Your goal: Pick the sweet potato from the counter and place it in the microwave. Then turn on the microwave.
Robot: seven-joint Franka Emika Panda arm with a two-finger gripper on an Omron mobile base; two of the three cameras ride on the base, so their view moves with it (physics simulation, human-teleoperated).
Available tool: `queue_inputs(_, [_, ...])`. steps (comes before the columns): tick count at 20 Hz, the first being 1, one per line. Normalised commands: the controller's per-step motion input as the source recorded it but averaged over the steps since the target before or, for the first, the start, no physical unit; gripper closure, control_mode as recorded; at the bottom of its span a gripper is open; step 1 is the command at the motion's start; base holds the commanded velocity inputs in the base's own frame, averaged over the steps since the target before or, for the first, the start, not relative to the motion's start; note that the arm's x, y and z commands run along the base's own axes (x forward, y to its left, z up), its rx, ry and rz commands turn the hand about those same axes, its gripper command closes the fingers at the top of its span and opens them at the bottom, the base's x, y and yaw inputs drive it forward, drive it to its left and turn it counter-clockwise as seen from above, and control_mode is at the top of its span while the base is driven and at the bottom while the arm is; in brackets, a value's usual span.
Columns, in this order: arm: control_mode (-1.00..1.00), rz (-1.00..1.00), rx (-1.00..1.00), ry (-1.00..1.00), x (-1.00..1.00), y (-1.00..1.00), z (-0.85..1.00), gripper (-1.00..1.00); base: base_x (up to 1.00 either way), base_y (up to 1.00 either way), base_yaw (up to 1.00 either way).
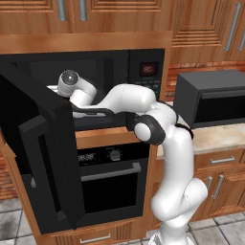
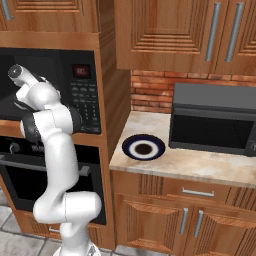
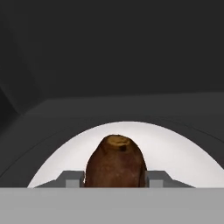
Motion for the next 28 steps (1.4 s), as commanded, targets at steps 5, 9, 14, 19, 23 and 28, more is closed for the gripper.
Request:
queue_inputs(5, [-1.00,-0.01,0.00,0.00,0.00,0.00,-0.09,-1.00,0.00,0.00,0.00])
queue_inputs(9, [-1.00,0.00,0.00,0.00,0.00,0.00,-0.08,-1.00,0.00,0.00,0.00])
queue_inputs(14, [-1.00,0.00,0.00,0.00,0.00,0.00,-0.08,-1.00,0.00,0.00,0.00])
queue_inputs(19, [-1.00,-0.02,0.00,0.00,0.00,-0.05,-0.08,-1.00,0.00,0.00,0.00])
queue_inputs(23, [-1.00,-0.01,0.00,0.00,-0.16,-0.09,0.00,-1.00,0.00,0.00,0.00])
queue_inputs(28, [-1.00,0.00,0.00,0.00,-0.40,-0.05,0.00,-1.00,0.00,0.00,0.00])
